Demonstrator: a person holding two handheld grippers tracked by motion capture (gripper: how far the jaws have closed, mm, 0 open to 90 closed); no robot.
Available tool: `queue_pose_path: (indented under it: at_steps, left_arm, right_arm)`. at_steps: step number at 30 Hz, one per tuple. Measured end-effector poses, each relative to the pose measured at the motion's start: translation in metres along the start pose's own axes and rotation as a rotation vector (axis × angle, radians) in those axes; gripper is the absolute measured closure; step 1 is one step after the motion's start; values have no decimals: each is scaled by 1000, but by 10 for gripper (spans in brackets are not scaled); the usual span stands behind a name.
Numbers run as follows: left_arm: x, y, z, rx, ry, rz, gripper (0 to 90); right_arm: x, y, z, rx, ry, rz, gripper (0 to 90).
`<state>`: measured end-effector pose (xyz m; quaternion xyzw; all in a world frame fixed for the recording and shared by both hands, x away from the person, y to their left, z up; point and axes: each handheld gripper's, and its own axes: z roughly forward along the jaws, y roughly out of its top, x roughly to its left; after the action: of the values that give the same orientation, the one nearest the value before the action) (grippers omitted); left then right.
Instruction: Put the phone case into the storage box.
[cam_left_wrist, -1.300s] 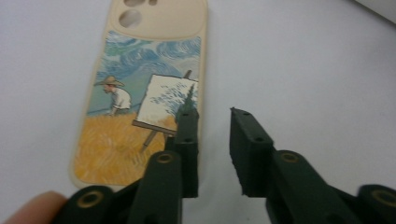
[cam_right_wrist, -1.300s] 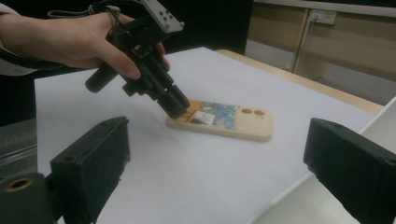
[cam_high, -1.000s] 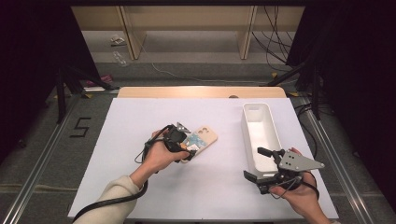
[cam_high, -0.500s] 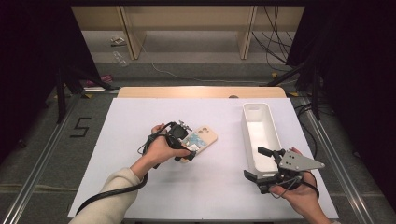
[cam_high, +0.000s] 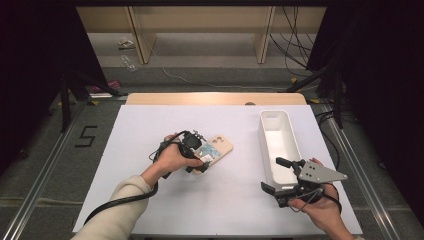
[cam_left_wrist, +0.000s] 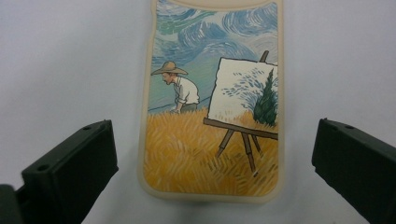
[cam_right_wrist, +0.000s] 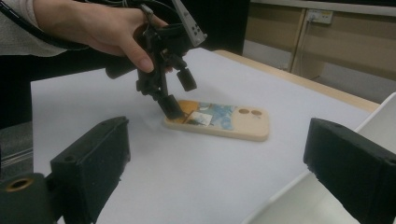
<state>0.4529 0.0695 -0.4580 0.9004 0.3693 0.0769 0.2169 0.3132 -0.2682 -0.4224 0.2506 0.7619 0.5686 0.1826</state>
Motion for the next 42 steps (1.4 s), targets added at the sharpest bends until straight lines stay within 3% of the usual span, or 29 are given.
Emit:
queue_pose_path:
  at_steps: [8,11,42]
  left_arm:
    - [1,1,5,28,-8,3,0]
    - [1,1,7,33,-3,-15,0]
    - [4,4,19,94,-16,9,15]
  right_arm:
    - [-1,0,0,2,-1,2,80]
    - [0,0,0,3,-3,1,80]
    - [0,0,0,6,-2,0,80]
